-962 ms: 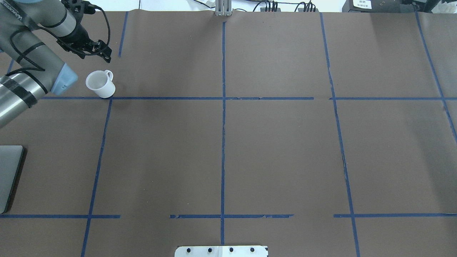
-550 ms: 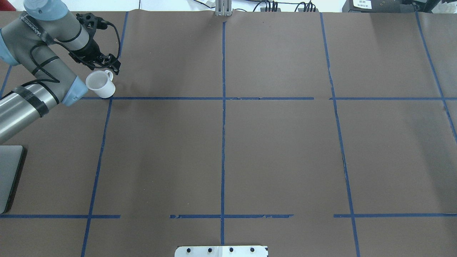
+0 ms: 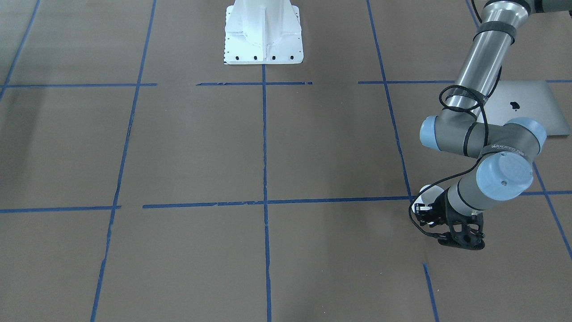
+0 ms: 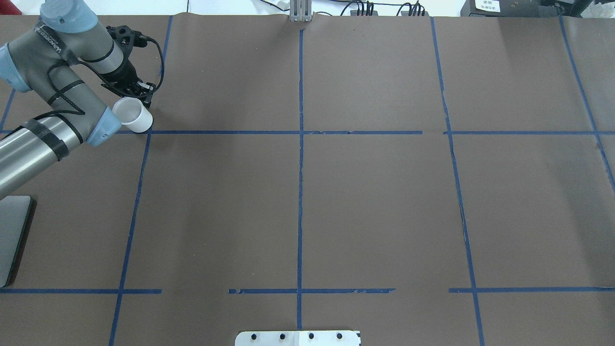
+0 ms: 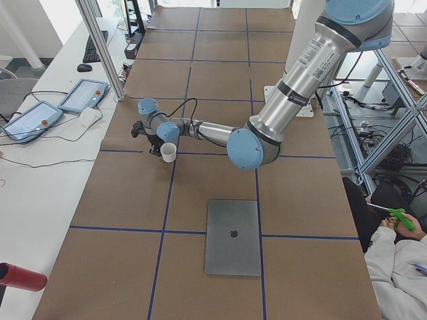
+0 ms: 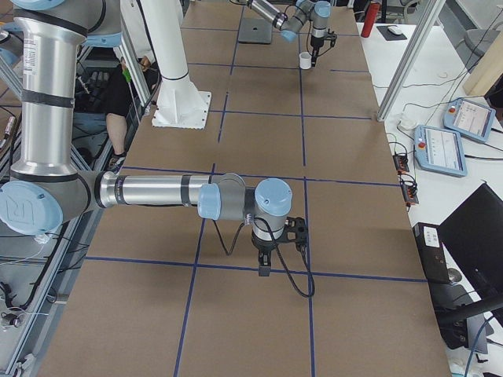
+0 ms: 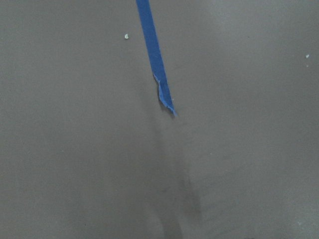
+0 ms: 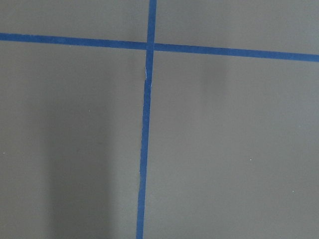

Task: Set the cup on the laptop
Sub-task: 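Lift the white cup with the left gripper and carry it toward the laptop, then lower the white cup onto the silver laptop with the left gripper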

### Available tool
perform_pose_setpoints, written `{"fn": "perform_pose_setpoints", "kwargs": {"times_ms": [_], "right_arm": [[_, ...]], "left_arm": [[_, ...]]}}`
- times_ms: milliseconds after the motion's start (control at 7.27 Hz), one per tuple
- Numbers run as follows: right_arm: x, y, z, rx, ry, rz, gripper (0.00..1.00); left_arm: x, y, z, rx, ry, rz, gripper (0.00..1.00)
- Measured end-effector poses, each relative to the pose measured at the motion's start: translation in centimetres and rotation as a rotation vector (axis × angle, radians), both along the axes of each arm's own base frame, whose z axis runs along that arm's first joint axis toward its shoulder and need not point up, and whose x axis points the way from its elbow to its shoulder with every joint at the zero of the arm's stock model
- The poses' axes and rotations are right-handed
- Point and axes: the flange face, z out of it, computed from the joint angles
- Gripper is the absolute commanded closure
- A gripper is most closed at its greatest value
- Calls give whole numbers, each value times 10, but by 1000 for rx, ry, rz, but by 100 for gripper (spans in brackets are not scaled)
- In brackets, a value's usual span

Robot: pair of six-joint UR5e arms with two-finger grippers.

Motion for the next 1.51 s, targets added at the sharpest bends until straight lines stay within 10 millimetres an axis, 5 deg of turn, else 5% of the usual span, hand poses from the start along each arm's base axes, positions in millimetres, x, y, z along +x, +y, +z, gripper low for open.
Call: {"fn": "perform_pose_setpoints", "kwargs": {"times_ms": [412, 688, 825, 1100, 1512], "right_arm": [[0, 0, 0, 0, 0, 0, 0], [0, 0, 0, 0, 0, 0, 0], [0, 0, 0, 0, 0, 0, 0], [0, 0, 0, 0, 0, 0, 0], [0, 0, 0, 0, 1, 0, 0]], "left_arm": [[-28, -14, -2, -45, -6, -31, 100], [-93, -24, 3, -146, -25, -83, 100], [-132, -13, 12, -160, -37, -86, 100], [-206, 18, 30, -160, -75, -40, 100], [-287, 126, 110, -147, -102, 51, 100]]}}
